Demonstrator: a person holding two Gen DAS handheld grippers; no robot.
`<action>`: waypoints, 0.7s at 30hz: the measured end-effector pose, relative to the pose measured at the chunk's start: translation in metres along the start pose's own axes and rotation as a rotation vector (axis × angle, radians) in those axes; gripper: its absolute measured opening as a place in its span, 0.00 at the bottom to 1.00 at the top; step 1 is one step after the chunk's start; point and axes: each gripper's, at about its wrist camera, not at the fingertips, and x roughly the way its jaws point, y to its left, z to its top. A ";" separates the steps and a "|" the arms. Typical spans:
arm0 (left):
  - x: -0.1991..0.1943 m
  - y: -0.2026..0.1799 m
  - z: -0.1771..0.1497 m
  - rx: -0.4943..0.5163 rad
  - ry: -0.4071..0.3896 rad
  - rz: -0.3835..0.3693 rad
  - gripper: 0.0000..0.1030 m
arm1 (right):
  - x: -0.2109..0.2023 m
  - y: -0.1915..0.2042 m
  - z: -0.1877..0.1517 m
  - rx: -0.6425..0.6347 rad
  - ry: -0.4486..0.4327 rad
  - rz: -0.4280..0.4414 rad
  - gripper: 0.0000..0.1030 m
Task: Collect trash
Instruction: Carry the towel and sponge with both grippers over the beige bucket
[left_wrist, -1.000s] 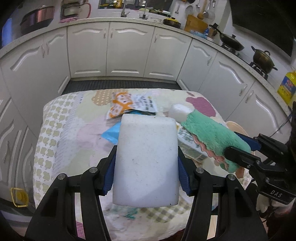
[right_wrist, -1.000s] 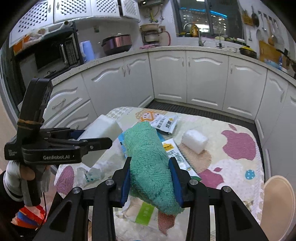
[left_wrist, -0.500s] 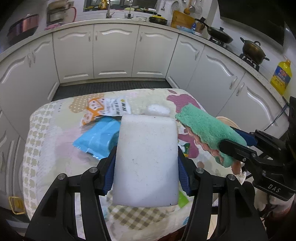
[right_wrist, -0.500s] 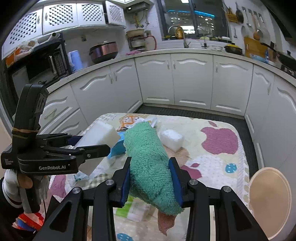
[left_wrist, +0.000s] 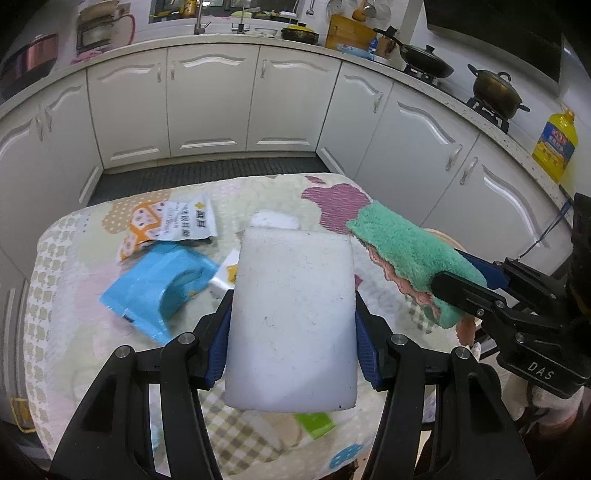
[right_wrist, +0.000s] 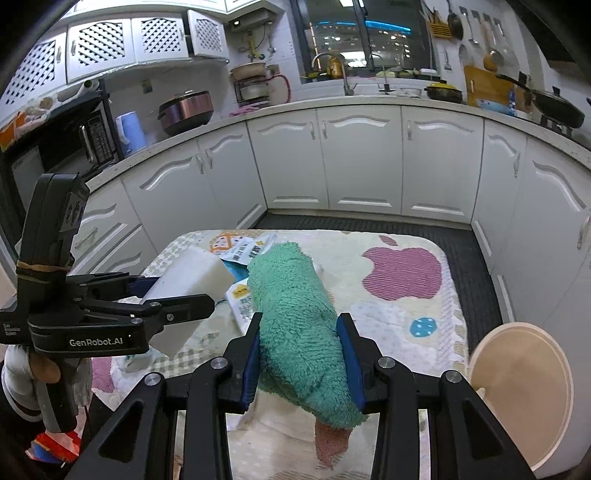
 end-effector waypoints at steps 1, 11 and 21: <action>0.002 -0.004 0.001 0.001 -0.001 -0.002 0.54 | -0.001 -0.002 -0.001 0.001 -0.001 -0.002 0.36; 0.029 -0.052 0.014 0.055 0.022 -0.037 0.54 | -0.024 -0.046 -0.008 0.044 -0.023 -0.071 0.36; 0.051 -0.103 0.021 0.131 0.026 -0.059 0.54 | -0.051 -0.091 -0.027 0.126 -0.034 -0.157 0.36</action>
